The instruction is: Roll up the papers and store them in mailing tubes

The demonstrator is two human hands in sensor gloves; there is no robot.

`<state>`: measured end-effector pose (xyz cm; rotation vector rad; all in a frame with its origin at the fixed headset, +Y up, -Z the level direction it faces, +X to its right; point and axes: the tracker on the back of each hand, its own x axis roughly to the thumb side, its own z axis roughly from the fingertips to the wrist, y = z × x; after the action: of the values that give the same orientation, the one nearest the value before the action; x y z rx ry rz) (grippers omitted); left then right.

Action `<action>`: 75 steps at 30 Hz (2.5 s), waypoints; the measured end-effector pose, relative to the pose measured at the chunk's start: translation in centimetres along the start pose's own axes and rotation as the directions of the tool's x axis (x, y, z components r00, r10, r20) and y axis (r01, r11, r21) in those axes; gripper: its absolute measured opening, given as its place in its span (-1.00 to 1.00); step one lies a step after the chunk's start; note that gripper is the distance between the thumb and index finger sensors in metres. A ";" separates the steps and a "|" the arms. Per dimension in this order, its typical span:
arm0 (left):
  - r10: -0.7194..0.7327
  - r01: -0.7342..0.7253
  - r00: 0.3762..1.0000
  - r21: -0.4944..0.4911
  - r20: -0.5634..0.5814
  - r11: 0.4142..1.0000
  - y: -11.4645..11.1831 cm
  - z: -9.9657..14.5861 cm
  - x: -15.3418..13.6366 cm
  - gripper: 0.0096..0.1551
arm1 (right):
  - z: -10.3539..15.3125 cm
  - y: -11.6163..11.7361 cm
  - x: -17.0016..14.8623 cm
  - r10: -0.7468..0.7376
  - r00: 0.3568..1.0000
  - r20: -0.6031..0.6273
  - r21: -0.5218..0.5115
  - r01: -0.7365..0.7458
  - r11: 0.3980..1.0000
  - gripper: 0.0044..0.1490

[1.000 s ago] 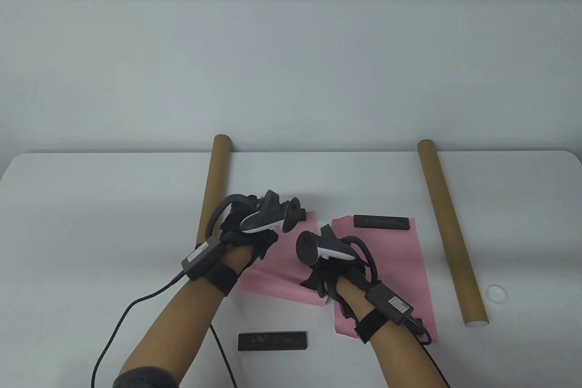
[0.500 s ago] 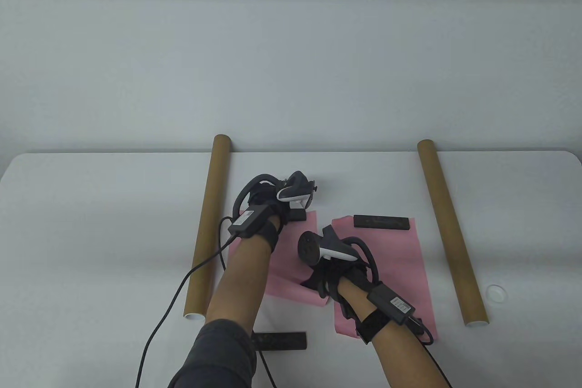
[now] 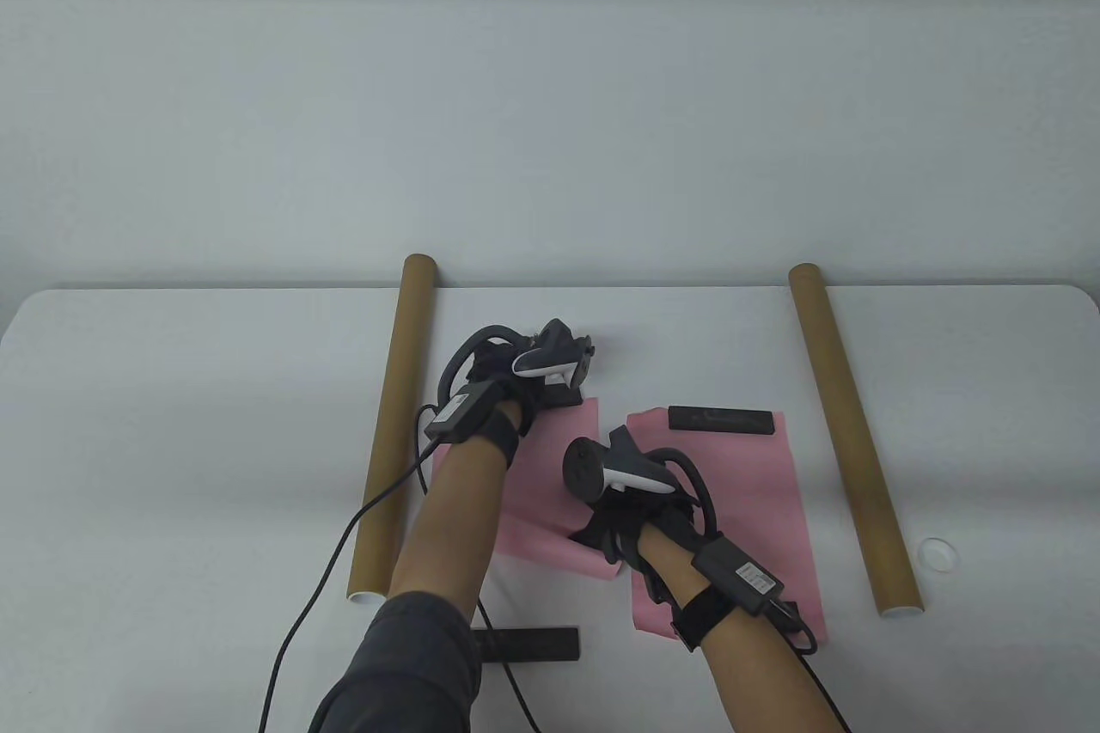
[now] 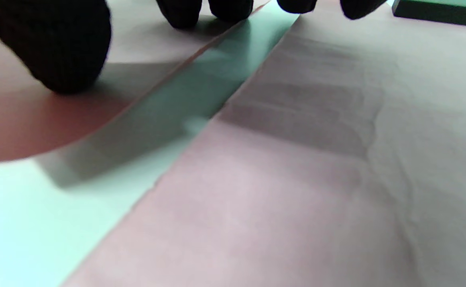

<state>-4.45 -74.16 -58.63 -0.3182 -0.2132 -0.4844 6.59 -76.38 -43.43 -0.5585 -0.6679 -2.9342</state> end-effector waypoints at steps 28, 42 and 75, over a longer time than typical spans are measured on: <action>0.062 -0.063 0.998 0.135 0.011 0.989 3.3 3.2 -1.2 -0.15 | 0.0 0.1 0.1 -0.004 1.000 -0.004 0.009 0.004 1.000 0.13; -0.113 0.065 0.931 0.147 0.346 0.987 1.3 20.5 1.3 -0.30 | 0.1 0.1 0.0 0.009 1.000 -0.008 -0.002 -0.009 1.000 0.14; -0.026 -0.031 0.993 0.467 0.115 0.884 -4.1 30.5 0.7 -0.42 | 12.3 -7.2 -3.6 -0.277 0.912 0.303 -0.431 0.390 0.813 -0.13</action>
<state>-9.66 -67.22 -29.09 0.1297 -0.4368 -0.3959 12.91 -64.59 -37.31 -0.9155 -0.0150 -3.4262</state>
